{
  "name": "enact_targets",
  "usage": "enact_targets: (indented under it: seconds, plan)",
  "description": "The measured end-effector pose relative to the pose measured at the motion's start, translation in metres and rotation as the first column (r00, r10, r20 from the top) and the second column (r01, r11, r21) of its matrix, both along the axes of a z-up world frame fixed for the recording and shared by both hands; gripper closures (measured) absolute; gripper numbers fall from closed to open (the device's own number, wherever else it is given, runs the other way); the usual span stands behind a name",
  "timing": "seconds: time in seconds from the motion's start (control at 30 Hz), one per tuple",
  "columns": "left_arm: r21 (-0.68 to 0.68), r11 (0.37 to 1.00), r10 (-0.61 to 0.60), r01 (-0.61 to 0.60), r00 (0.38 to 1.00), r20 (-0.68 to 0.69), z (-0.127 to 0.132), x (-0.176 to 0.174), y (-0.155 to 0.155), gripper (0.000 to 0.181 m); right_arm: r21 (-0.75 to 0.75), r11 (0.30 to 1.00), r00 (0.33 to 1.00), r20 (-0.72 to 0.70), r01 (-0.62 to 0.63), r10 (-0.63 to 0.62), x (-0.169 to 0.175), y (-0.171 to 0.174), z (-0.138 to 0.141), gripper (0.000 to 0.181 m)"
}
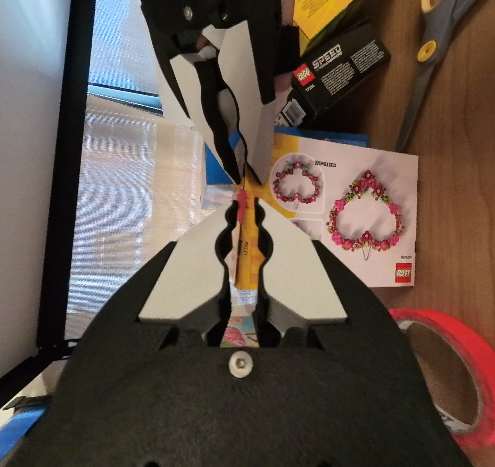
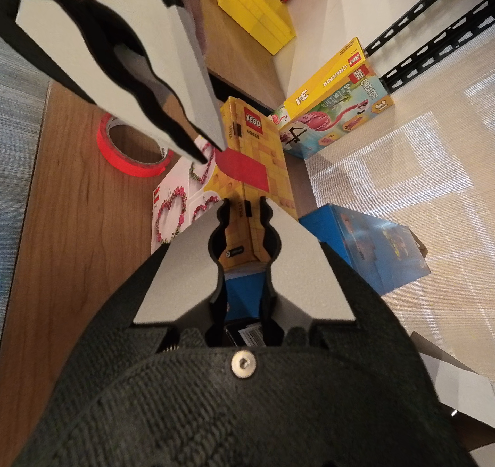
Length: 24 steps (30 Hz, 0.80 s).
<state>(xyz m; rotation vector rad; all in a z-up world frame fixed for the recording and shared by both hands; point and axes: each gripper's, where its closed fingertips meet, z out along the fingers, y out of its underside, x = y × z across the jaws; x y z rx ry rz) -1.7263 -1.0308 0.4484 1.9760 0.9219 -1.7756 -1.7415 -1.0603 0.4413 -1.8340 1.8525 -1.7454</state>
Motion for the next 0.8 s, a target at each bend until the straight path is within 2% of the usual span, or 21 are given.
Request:
enact_targets:
  seconds: [0.23, 0.5, 0.8]
  plan:
    - [-0.036, 0.998, 0.044, -0.042, 0.998, 0.053, -0.003, 0.001, -0.009, 0.181, 0.003, 1.000, 1.000, 0.008, -0.005, 0.005, 0.000, 0.000, 0.000, 0.159]
    - [0.025, 0.997, 0.072, -0.074, 0.994, 0.079, -0.017, 0.000, -0.016, 0.181, 0.001, 1.000, 1.000, -0.006, -0.003, 0.003, 0.000, 0.000, 0.000, 0.159]
    - [0.128, 0.990, 0.056, -0.063, 0.997, 0.061, -0.011, 0.002, -0.009, 0.181, 0.002, 1.000, 1.000, -0.027, 0.001, -0.001, 0.000, 0.001, 0.000, 0.159]
